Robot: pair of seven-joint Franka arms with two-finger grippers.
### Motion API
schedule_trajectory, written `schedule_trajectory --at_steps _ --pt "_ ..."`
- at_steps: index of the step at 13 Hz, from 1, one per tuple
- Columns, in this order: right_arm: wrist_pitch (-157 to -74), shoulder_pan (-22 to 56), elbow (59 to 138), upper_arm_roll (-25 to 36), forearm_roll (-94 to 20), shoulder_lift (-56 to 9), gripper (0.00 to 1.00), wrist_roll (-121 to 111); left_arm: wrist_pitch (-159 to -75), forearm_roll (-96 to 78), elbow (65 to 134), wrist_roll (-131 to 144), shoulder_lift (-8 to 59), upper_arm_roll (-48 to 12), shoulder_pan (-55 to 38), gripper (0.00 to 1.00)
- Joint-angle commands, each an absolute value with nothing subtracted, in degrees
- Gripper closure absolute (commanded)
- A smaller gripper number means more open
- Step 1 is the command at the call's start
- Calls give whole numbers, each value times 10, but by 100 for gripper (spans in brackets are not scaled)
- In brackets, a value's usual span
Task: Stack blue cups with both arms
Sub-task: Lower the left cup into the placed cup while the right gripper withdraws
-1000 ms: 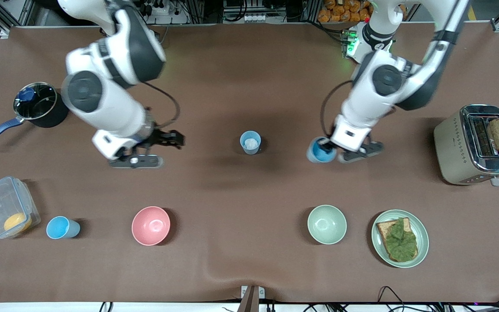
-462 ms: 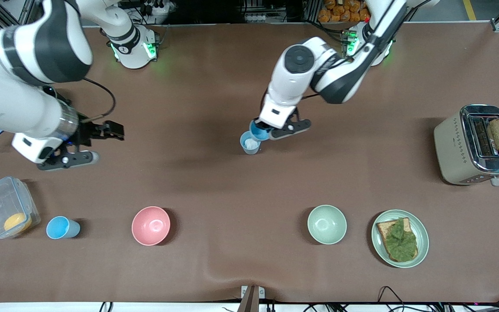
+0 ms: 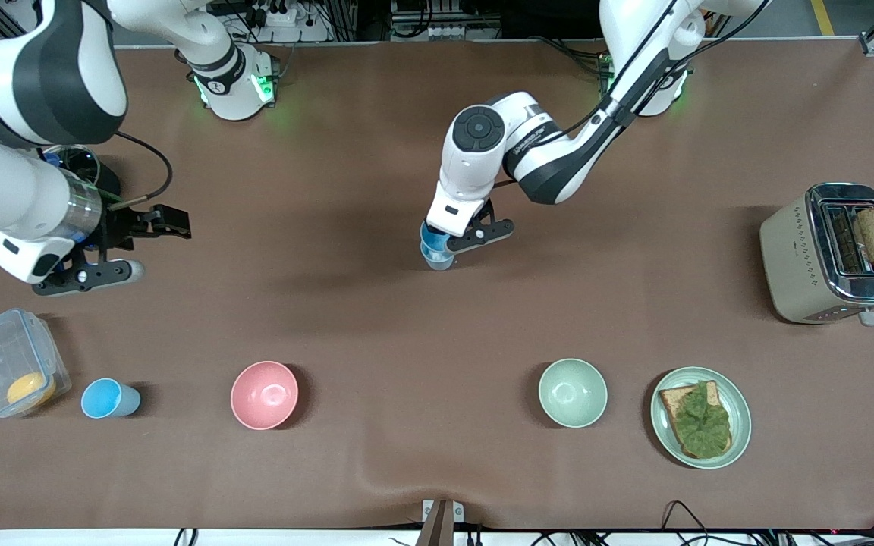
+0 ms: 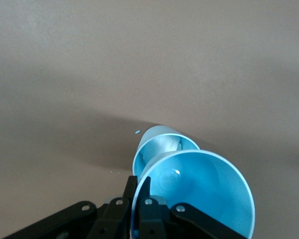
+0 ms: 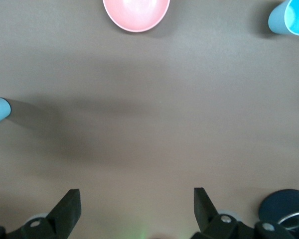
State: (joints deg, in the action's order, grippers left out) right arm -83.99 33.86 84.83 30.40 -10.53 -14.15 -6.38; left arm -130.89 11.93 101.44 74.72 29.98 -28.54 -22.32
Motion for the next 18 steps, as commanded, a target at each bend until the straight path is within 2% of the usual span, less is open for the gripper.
schedule_trajectory --at_steps 1,7,8,9,10,15,18 --pt "-824 338 838 304 -99 -136 0 -71 -1295 137 991 767 317 -282 -235 100" --pt "-820 339 822 326 -81 -125 0 -89 -1295 145 990 772 326 -273 -234 100" --pt "-819 339 830 328 -62 -115 0 -104 -1294 144 989 773 326 -273 -234 75" --pt "-817 336 838 328 -54 -112 0 -106 -1295 145 984 775 325 -273 -233 10" --pt "-817 313 846 319 -50 -97 0 -111 -1295 148 982 774 325 -271 -234 0" --pt "-817 56 895 70 6 -34 0 -129 -1276 158 976 771 302 -270 -228 0" --pt "-860 -26 946 15 6 -2 0 -131 -1210 167 925 755 301 -269 -216 0"
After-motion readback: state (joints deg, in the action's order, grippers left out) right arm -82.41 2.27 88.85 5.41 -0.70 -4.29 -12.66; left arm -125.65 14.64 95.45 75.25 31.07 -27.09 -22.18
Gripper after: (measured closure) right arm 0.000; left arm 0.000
